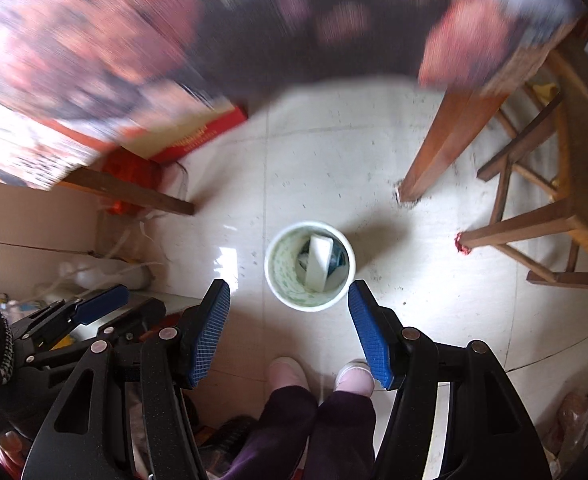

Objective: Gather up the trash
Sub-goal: 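Open both tools to drop the card and bag into the bucket, then raise both open tools back toward the table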

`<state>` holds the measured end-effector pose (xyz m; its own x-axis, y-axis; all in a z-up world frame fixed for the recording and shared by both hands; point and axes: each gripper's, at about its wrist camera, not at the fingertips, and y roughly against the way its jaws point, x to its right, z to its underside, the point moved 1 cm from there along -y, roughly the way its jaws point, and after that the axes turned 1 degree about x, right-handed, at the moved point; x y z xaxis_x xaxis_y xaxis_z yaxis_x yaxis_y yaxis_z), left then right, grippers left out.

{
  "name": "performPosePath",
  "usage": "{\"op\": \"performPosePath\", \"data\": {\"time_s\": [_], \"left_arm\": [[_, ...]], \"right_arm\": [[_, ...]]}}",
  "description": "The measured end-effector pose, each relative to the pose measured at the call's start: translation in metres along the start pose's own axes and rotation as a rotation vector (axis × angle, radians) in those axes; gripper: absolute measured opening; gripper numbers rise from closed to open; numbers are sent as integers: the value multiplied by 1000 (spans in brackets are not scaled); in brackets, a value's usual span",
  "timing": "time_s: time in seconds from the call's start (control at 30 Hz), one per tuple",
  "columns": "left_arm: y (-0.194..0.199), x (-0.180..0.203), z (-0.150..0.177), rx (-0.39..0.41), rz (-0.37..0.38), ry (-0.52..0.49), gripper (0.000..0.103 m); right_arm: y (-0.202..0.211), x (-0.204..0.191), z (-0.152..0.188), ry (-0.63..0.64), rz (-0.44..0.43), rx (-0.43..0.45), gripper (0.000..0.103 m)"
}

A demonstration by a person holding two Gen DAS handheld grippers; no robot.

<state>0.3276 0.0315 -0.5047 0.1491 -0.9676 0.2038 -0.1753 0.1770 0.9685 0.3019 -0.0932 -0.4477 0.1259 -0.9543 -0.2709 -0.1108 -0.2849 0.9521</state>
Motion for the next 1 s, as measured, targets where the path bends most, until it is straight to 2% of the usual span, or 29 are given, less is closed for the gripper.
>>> {"op": "performPosePath", "data": {"time_s": [0.27,0.4,0.6,0.7,0.87,0.9,0.93,1.0], "left_arm": [[143,9,-15,171,1,4,51],[207,15,-19,256,20,7,51],[306,17,-20,415,29,-33,51],[350,20,-13,501,15,-65,54],[410,24,-6,620,23,-118,66],[420,24,-3,643,19,-126,73],[429,22,-2,661,13,-130,87],[444,21,3,711,0,-135,102]], "right_arm": [[128,-44,-20,53,-9,153,58],[196,-69,-25,106,15,272,58],[287,-108,-13,158,28,464,58],[322,-122,-7,173,37,554,66],[375,-145,5,182,44,698,80],[382,-148,7,181,48,718,82],[388,-152,9,179,52,742,84],[396,-157,13,176,60,782,90]]}}
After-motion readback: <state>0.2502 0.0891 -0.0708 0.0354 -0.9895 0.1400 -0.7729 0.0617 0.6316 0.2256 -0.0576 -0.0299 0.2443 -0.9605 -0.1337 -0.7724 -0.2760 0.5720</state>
